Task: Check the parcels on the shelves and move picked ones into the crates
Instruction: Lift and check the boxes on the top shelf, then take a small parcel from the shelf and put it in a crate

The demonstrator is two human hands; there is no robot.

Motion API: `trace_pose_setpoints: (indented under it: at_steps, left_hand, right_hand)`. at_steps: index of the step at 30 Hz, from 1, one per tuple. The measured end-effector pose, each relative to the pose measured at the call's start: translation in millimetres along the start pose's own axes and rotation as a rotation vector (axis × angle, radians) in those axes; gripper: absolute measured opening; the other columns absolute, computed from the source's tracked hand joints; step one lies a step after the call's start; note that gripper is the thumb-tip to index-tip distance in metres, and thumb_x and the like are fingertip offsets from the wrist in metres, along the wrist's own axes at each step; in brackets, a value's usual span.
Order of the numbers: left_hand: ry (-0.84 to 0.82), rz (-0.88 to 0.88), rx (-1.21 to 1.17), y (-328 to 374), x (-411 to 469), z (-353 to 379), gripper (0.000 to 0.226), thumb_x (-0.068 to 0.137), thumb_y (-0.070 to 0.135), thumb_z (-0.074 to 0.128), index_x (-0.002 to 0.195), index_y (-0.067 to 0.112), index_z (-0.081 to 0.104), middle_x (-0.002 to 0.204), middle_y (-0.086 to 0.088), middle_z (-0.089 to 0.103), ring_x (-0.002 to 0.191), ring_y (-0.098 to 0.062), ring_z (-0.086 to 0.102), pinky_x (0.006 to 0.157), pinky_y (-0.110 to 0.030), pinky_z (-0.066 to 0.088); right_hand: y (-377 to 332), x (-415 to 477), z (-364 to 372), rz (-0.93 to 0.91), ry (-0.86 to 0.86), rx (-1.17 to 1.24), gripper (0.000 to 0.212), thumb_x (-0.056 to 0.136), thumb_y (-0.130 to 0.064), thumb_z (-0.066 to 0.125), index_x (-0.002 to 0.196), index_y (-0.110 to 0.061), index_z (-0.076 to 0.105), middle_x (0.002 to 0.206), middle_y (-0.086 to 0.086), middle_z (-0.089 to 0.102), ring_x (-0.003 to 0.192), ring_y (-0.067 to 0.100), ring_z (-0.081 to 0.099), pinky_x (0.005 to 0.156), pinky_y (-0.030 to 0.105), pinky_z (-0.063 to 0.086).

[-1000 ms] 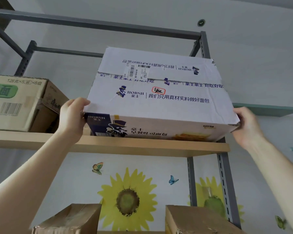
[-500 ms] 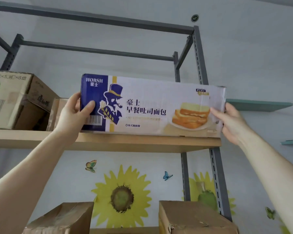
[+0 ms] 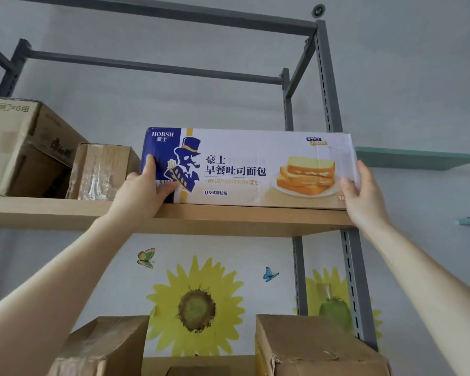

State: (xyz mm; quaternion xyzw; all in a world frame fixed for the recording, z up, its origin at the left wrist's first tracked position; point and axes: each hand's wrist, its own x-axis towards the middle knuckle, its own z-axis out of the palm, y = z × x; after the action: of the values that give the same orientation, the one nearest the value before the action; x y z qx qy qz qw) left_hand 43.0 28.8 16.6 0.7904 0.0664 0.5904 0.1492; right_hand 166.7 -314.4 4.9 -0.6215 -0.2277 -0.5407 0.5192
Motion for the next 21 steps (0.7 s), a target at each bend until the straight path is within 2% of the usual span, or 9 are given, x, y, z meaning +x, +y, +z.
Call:
trace_pose_setpoints:
  at_steps: [3, 6, 8, 10, 12, 14, 16, 19, 21]
  left_hand:
    - [-0.022, 0.05, 0.064, -4.5, -1.9, 2.9, 0.076, 0.079, 0.054, 0.06, 0.133, 0.013, 0.025, 0.111, -0.02, 0.055, 0.097, -0.037, 0.053, 0.074, -0.039, 0.04]
    - [-0.026, 0.063, 0.085, -6.1, -1.2, 0.4, 0.077, 0.08, 0.054, 0.058, 0.135, 0.012, 0.024, 0.112, -0.02, 0.056, 0.092, -0.034, 0.053, 0.07, -0.037, 0.04]
    - [-0.018, 0.049, 0.149, -1.4, -4.6, 2.3, 0.08, 0.084, 0.055, 0.051, 0.143, 0.014, 0.015, 0.118, -0.022, 0.052, 0.1, -0.038, 0.054, 0.072, -0.038, 0.038]
    - [0.0, 0.063, 0.199, 2.5, -10.7, 5.3, 0.076, 0.089, 0.053, 0.043, 0.145, 0.014, 0.011, 0.124, -0.024, 0.047, 0.106, -0.041, 0.053, 0.075, -0.04, 0.041]
    - [0.042, 0.103, 0.254, 1.5, -15.3, 5.6, 0.065, 0.093, 0.047, 0.038, 0.143, 0.012, 0.018, 0.124, -0.023, 0.046, 0.107, -0.041, 0.052, 0.079, -0.042, 0.043]
    - [0.133, 0.169, 0.276, -4.5, -18.5, 0.4, 0.048, 0.093, 0.041, 0.041, 0.129, 0.009, 0.04, 0.119, -0.019, 0.051, 0.106, -0.039, 0.052, 0.08, -0.042, 0.043]
    - [0.246, 0.185, 0.22, -18.4, -19.1, -10.4, 0.037, 0.092, 0.036, 0.045, 0.114, 0.007, 0.054, 0.118, -0.015, 0.054, 0.107, -0.034, 0.051, 0.081, -0.04, 0.043]
    - [0.358, 0.067, 0.071, -52.1, -12.2, -33.8, 0.037, 0.09, 0.028, 0.049, 0.116, 0.001, 0.055, 0.125, -0.019, 0.049, 0.113, -0.036, 0.047, 0.088, -0.041, 0.041]
    - [0.322, -0.054, -0.041, -77.7, -3.1, -50.8, 0.04, 0.09, 0.029, 0.049, 0.116, -0.002, 0.051, 0.126, -0.022, 0.046, 0.114, -0.038, 0.045, 0.092, -0.04, 0.037]
  right_hand:
    - [4.4, -3.1, 9.1, 0.02, 0.022, -0.093, 0.049, 0.1, -0.022, 0.032, 0.146, -0.015, 0.021, 0.131, 0.02, 0.05, 0.106, 0.033, 0.055, 0.087, 0.03, 0.036]
    - [9.2, -4.6, 15.7, 0.046, 0.017, -0.184, 0.048, 0.101, -0.025, 0.025, 0.148, -0.018, 0.017, 0.131, 0.024, 0.046, 0.11, 0.039, 0.052, 0.093, 0.039, 0.037]
    - [9.1, -4.4, 16.5, 0.083, 0.009, -0.22, 0.048, 0.101, -0.025, 0.024, 0.148, -0.019, 0.017, 0.133, 0.025, 0.044, 0.115, 0.041, 0.049, 0.096, 0.042, 0.036]
    - [5.7, -5.4, 15.4, 0.117, 0.04, -0.272, 0.046, 0.1, -0.023, 0.026, 0.146, -0.016, 0.022, 0.133, 0.027, 0.044, 0.118, 0.043, 0.045, 0.097, 0.046, 0.035]
    - [-3.1, -14.8, 18.4, 0.098, 0.138, -0.353, 0.044, 0.096, -0.016, 0.034, 0.14, -0.007, 0.033, 0.132, 0.028, 0.045, 0.121, 0.044, 0.042, 0.1, 0.049, 0.033]
    - [-18.9, -32.6, 31.3, 0.014, 0.207, -0.379, 0.043, 0.09, -0.009, 0.044, 0.131, 0.0, 0.043, 0.135, 0.027, 0.043, 0.126, 0.042, 0.037, 0.106, 0.048, 0.026]
    - [-44.1, -53.9, 54.6, -0.105, 0.178, -0.326, 0.039, 0.087, -0.008, 0.049, 0.125, 0.0, 0.05, 0.139, 0.023, 0.041, 0.131, 0.037, 0.034, 0.11, 0.044, 0.021]
    - [-100.5, -86.1, 100.0, -0.321, 0.088, -0.113, 0.03, 0.087, -0.001, 0.051, 0.115, 0.006, 0.057, 0.13, 0.025, 0.05, 0.127, 0.035, 0.042, 0.109, 0.036, 0.026]
    - [-143.6, -110.2, 134.2, -0.463, 0.027, 0.071, 0.025, 0.087, 0.004, 0.049, 0.11, 0.009, 0.058, 0.118, 0.025, 0.058, 0.115, 0.034, 0.053, 0.1, 0.031, 0.036]
